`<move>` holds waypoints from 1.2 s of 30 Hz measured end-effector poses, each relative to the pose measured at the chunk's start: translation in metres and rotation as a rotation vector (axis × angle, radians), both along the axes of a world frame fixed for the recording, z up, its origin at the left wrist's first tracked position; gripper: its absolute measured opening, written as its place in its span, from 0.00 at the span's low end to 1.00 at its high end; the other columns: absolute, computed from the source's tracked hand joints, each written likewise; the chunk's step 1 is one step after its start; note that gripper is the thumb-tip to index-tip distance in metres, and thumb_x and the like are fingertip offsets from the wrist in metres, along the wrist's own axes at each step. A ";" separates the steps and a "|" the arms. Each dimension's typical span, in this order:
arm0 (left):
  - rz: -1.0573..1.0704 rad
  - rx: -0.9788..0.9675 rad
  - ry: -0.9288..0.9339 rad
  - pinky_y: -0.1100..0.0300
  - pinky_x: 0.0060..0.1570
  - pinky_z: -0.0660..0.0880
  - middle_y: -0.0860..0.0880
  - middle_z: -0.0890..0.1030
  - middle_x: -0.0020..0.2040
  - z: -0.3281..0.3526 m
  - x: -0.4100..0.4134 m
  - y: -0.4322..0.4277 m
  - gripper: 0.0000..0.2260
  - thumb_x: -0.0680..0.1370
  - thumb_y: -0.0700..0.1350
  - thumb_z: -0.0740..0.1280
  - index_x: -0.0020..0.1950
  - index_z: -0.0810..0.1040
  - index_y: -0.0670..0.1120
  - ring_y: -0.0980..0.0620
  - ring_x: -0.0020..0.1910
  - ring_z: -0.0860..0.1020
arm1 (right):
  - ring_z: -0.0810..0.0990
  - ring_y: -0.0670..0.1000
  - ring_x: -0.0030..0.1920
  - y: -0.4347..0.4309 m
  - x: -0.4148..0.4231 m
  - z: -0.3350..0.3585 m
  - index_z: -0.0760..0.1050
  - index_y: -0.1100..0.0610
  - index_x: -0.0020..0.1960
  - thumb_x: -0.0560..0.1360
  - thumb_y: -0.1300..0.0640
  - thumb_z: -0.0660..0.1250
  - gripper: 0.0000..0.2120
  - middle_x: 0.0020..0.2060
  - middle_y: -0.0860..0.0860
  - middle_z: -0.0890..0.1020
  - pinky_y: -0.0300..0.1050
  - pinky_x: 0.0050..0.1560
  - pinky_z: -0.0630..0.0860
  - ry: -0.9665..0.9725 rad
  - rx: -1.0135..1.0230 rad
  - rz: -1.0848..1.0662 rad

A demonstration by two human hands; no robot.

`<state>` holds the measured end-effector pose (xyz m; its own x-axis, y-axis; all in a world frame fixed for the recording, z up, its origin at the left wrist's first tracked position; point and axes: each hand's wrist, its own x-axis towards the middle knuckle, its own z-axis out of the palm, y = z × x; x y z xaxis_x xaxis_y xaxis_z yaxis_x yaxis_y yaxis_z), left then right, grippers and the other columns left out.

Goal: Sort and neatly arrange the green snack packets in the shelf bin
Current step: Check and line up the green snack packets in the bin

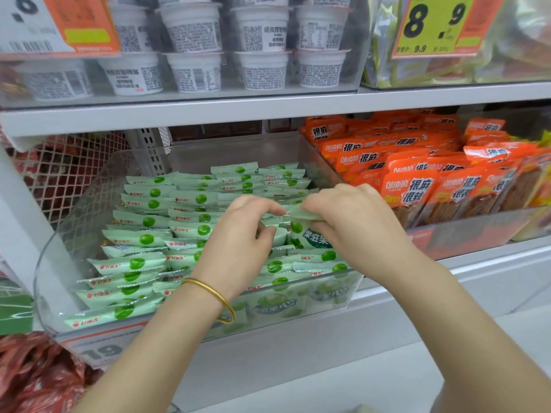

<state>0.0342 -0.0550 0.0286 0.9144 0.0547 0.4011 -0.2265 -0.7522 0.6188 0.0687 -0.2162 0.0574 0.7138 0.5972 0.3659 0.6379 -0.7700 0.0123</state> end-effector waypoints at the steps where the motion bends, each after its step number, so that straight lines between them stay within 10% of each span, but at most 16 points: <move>1: -0.003 -0.003 -0.002 0.80 0.44 0.65 0.62 0.69 0.48 0.001 0.000 0.000 0.11 0.76 0.36 0.65 0.54 0.78 0.51 0.61 0.43 0.73 | 0.75 0.55 0.53 0.002 0.001 -0.002 0.72 0.52 0.49 0.76 0.54 0.65 0.03 0.47 0.48 0.79 0.48 0.46 0.60 0.015 -0.032 -0.004; 5: -0.039 0.001 -0.004 0.78 0.45 0.67 0.61 0.70 0.48 -0.001 0.000 -0.001 0.08 0.76 0.41 0.66 0.54 0.78 0.50 0.64 0.45 0.73 | 0.75 0.53 0.59 0.000 0.001 0.005 0.70 0.50 0.64 0.75 0.50 0.67 0.19 0.58 0.48 0.77 0.46 0.53 0.68 0.076 -0.003 -0.078; 16: 0.013 0.276 0.044 0.57 0.65 0.57 0.54 0.70 0.65 -0.007 0.004 -0.007 0.04 0.77 0.49 0.65 0.49 0.79 0.52 0.51 0.66 0.60 | 0.77 0.55 0.54 0.012 0.002 0.000 0.75 0.50 0.55 0.76 0.54 0.65 0.08 0.50 0.49 0.80 0.43 0.44 0.61 0.049 -0.200 -0.142; 36: 0.057 0.308 0.131 0.54 0.64 0.57 0.54 0.68 0.67 -0.002 0.018 -0.006 0.13 0.76 0.55 0.64 0.59 0.75 0.55 0.51 0.69 0.58 | 0.71 0.52 0.53 0.003 0.001 -0.001 0.80 0.49 0.49 0.73 0.57 0.68 0.06 0.40 0.46 0.79 0.45 0.45 0.56 -0.037 -0.258 -0.232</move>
<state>0.0526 -0.0607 0.0265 0.9581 0.0015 0.2864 -0.1126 -0.9175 0.3814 0.0692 -0.2128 0.0563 0.8305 0.4966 0.2522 0.4414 -0.8630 0.2459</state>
